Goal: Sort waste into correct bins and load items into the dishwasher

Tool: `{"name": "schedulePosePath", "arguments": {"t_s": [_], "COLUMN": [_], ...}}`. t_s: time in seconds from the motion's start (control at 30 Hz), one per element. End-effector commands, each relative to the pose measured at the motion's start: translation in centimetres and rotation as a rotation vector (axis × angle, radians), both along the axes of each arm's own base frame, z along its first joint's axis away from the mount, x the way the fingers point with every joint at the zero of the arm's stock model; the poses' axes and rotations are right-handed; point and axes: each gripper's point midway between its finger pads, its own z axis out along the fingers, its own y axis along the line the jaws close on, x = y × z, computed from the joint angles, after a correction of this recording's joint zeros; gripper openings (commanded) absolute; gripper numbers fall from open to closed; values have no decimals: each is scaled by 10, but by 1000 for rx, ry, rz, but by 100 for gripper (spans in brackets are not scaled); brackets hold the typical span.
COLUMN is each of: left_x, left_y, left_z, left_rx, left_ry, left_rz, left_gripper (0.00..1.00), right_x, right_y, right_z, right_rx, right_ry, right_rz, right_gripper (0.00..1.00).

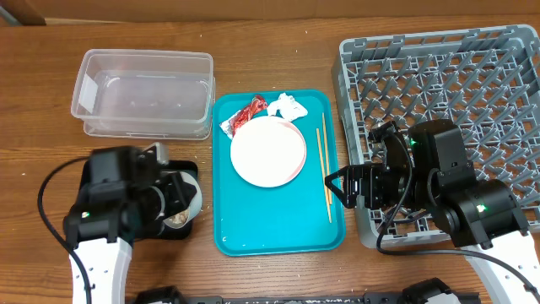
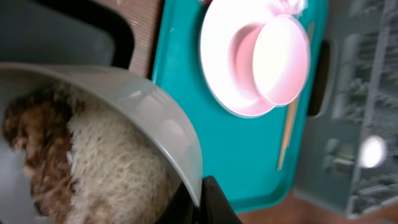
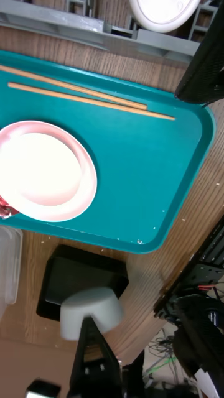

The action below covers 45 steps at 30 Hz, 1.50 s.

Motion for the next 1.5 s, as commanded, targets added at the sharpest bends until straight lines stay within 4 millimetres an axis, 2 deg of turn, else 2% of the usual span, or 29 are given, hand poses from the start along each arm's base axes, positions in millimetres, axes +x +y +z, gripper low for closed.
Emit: {"name": "schedulePosePath", "arguments": {"t_s": [0.0, 0.2, 0.27, 0.37, 0.53, 0.63, 1.23, 1.3, 1.33, 1.37, 1.43, 1.47], "left_x": [3, 9, 9, 10, 16, 16, 17, 18, 20, 21, 19, 19], "left_y": [-13, 30, 38, 49, 57, 61, 74, 76, 78, 80, 76, 71], "left_z": [19, 27, 34, 32, 11, 5, 9, 8, 0, -3, 11, 14], "left_rx": [-283, -467, -506, -551, -614, -630, -624, -554, -487, -497, -635, -651], "left_ry": [-215, -495, -632, -720, -664, -650, -656, -713, -710, -672, -646, -631], "left_rz": [-123, -28, -47, -37, 13, 36, 86, 44, 26, 47, 85, 80], "left_gripper": [4, 4, 4, 4, 4, 4, 4, 4, 4, 4, 4, 4], "right_x": [-1, -2, -2, -3, -4, -6, -5, -5, -5, -5, -5, -5], "right_y": [2, 1, 1, 1, 0, 0, 0, 0, 0, 0, 0, 0], "right_z": [6, 5, 5, 5, 4, 3, 3, 3, 3, 3, 3, 3], "right_rx": [8, 5, 5, 5, 2, -1, 1, 1, 1, 1, 1, 1], "right_ry": [-18, -8, -7, -7, 2, 9, 6, 6, 6, 5, 6, 6], "right_rz": [9, 9, 9, 9, 9, 9, 9, 9, 9, 9, 9, 9], "right_gripper": [100, 100, 100, 100, 100, 100, 100, 100, 100, 100, 100, 100]}}
